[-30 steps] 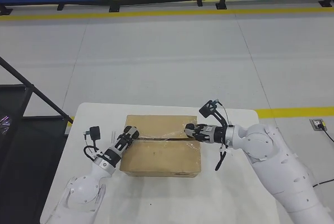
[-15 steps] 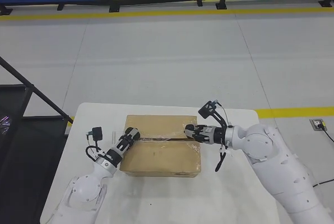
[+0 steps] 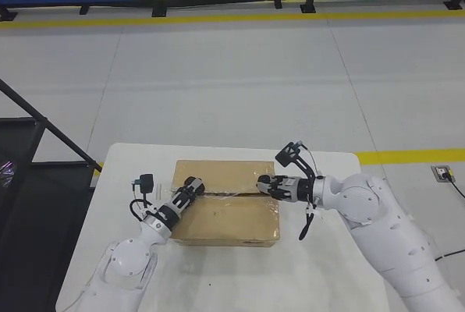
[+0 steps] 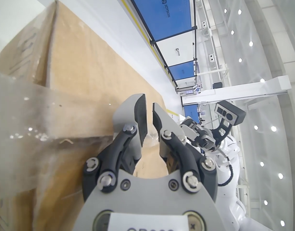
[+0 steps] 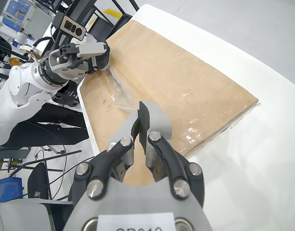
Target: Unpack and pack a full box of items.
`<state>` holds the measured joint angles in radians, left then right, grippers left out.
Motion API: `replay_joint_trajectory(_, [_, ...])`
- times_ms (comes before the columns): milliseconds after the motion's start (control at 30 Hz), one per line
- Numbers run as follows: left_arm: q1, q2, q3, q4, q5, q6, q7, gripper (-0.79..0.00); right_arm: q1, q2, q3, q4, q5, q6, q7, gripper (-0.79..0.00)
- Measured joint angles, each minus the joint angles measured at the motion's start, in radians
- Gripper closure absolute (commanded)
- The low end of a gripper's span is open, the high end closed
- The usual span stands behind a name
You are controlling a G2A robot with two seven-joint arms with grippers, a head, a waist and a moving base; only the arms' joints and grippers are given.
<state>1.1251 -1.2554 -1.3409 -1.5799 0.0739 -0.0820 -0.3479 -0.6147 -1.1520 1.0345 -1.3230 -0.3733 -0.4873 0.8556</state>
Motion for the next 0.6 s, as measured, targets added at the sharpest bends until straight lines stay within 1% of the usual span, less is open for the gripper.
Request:
replay_joint_trajectory(67, [0.001,0.0,0.002,-0.001,0.003,0.005,-0.004,-0.123,-0.001,0.001,0.0,0.0,0.0,0.0,0.0,0.0])
replay_joint_trajectory(333, [-0.018,-0.004,0.024,0.043,0.008,0.008,0.003,-0.117,-0.002,0.003,-0.001,0.0,0.002,-0.001,0.002,0.0])
replay_joint_trajectory(600, [-0.023,-0.006,0.028,0.055,0.003,0.007,0.009,-0.114,-0.018,0.009,0.008,-0.008,-0.003,-0.003,0.009,0.0])
